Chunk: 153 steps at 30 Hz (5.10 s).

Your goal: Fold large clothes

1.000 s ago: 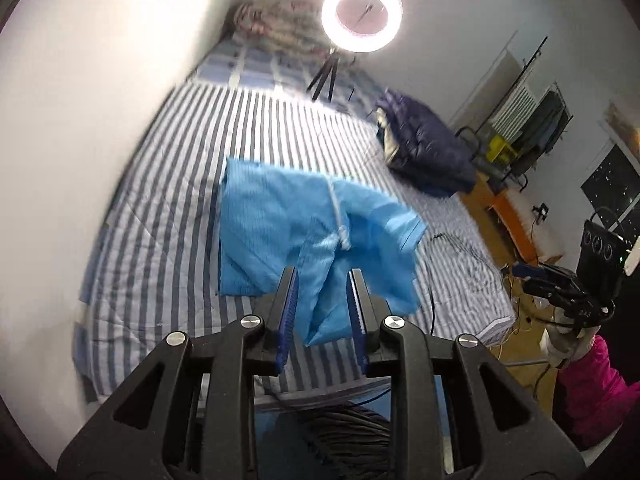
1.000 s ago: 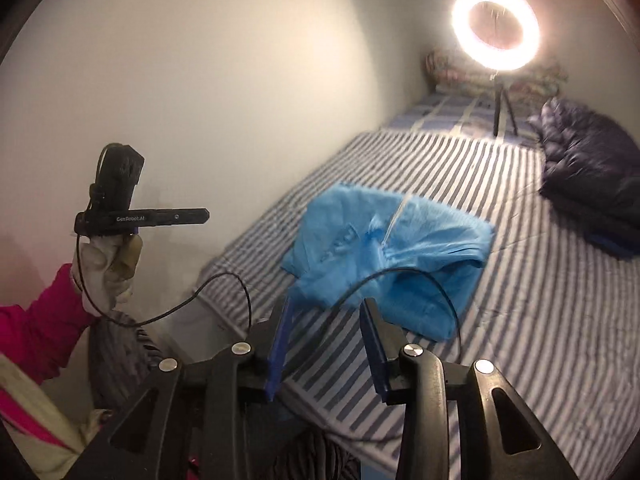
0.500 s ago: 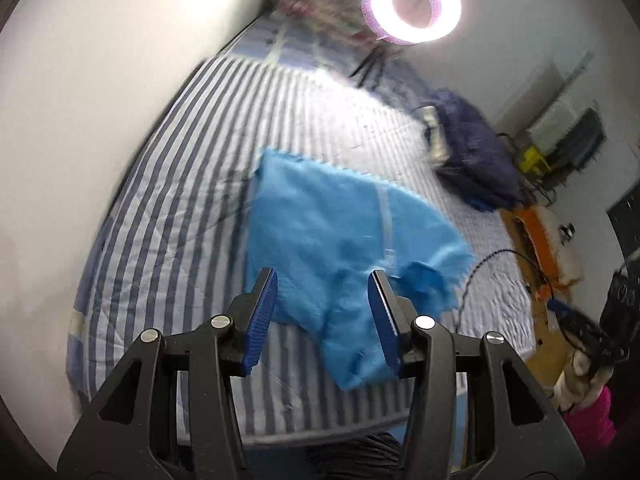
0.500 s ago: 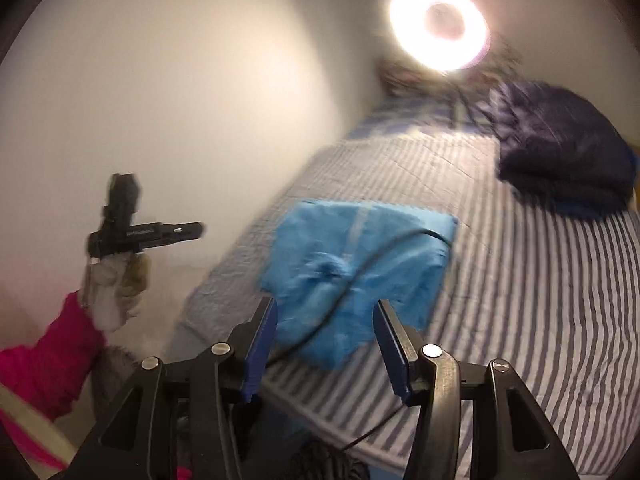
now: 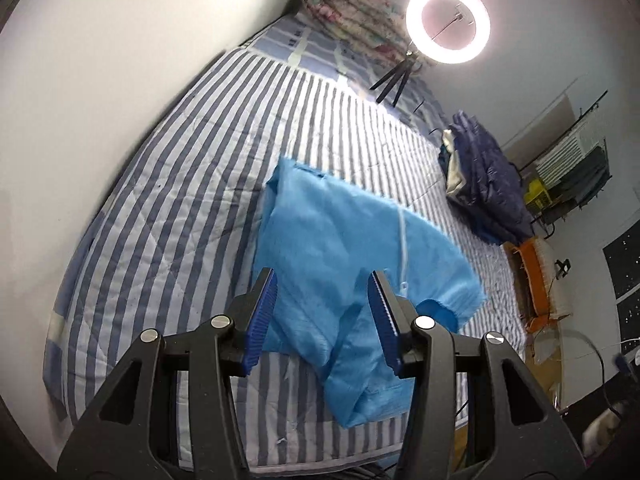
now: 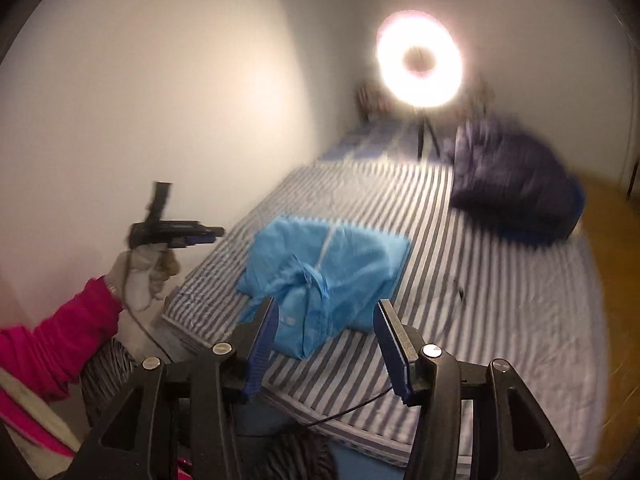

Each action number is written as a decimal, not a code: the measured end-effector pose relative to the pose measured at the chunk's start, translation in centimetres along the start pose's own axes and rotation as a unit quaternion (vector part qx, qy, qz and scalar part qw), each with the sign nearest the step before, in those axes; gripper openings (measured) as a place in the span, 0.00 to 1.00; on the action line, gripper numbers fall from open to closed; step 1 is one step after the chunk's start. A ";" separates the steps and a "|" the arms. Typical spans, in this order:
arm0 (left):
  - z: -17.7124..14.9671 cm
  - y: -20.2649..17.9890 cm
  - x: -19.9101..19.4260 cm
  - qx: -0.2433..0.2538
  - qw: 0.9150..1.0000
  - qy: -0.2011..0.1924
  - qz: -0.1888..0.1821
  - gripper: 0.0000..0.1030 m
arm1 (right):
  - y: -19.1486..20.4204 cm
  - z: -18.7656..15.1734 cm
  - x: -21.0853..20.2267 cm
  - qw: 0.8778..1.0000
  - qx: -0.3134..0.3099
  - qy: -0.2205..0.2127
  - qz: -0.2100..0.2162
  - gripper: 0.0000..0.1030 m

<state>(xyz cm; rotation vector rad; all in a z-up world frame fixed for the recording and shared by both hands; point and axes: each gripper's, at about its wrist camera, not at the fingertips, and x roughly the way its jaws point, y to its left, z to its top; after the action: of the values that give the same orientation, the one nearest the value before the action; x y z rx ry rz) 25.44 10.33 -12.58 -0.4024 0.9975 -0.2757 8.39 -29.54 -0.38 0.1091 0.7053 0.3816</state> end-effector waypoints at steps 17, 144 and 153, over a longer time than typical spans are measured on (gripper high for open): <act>1.7 3.5 3.0 -0.041 0.999 0.025 0.004 0.65 | -1.4 2.8 2.6 1.000 0.008 -0.022 -0.003 0.57; -10.6 -10.8 15.6 0.045 0.978 0.145 -0.144 0.22 | -1.9 0.8 32.2 0.970 0.080 0.164 0.162 0.14; -5.5 -6.6 8.7 0.064 0.992 0.067 -0.081 0.22 | -1.5 -1.3 35.5 0.965 0.103 0.200 0.134 0.20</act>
<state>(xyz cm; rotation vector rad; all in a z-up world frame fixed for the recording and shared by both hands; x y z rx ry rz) 24.97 -0.23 -18.82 -0.3525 1.0741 -0.5159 32.67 -17.52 -23.41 0.3324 1.1351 0.5984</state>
